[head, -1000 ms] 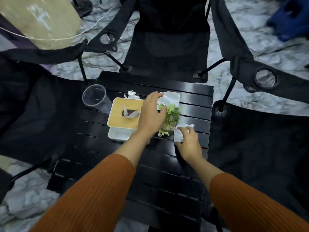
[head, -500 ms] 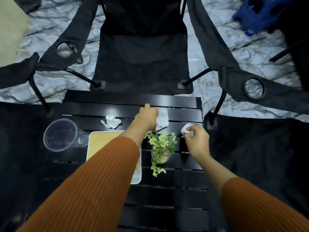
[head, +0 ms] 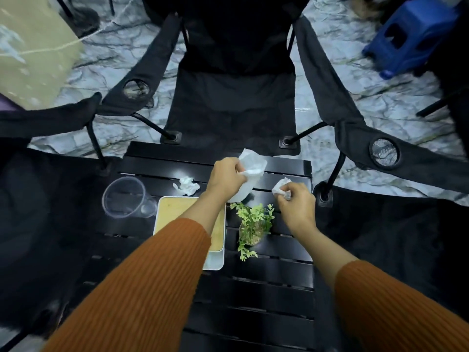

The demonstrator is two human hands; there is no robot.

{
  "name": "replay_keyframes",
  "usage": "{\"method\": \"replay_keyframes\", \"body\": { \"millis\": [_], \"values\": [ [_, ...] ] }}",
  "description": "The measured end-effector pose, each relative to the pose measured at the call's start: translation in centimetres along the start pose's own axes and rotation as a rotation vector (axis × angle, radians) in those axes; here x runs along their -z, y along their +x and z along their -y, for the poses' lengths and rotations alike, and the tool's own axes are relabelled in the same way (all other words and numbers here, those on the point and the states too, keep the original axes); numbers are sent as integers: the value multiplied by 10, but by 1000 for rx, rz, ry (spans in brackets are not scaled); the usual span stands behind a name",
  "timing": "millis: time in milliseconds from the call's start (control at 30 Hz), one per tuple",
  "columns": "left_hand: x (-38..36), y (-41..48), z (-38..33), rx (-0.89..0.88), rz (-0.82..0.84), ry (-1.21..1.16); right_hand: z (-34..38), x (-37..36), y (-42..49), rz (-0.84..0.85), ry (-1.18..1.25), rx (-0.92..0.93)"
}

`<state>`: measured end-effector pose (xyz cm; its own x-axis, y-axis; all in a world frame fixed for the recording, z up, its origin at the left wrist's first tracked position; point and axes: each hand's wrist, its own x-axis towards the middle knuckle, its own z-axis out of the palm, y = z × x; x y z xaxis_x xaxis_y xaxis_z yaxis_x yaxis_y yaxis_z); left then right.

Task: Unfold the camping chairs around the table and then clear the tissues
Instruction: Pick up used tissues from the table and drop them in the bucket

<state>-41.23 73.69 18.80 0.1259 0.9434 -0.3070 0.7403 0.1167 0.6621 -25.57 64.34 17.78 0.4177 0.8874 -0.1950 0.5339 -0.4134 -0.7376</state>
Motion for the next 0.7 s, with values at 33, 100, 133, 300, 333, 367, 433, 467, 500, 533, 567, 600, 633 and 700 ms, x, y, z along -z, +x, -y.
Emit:
{"method": "replay_keyframes", "body": {
  "millis": [33,100,133,300,333,367,433,467,500,533,567,600,633,700],
  "values": [
    [6,-10,-1,2,-43,-51,7,2,-3,7,3,28],
    [18,-33,-1,-2,-130,-127,21,6,-11,28,-4,93],
    [24,-45,0,-5,-171,-151,28,7,-17,32,-11,132],
    [57,-120,14,79,-335,-309,67,8,-59,83,-7,319],
    [64,-136,20,98,-365,-325,75,7,-70,107,-5,359],
    [70,-153,27,116,-396,-329,81,4,-83,132,1,402],
    [81,-189,44,168,-466,-316,94,-4,-111,189,5,475],
    [85,-208,55,204,-503,-317,100,-9,-125,222,-3,504],
    [90,-227,66,240,-538,-332,105,-16,-140,258,-13,535],
    [94,-247,77,275,-568,-358,111,-22,-155,294,-20,569],
    [98,-266,89,309,-596,-389,116,-30,-170,328,-20,601],
    [101,-286,101,342,-626,-420,120,-39,-185,358,-18,632],
    [103,-305,115,373,-657,-450,123,-49,-201,385,-21,660],
    [104,-345,144,437,-711,-502,124,-70,-236,445,-27,692]
  ]
}}
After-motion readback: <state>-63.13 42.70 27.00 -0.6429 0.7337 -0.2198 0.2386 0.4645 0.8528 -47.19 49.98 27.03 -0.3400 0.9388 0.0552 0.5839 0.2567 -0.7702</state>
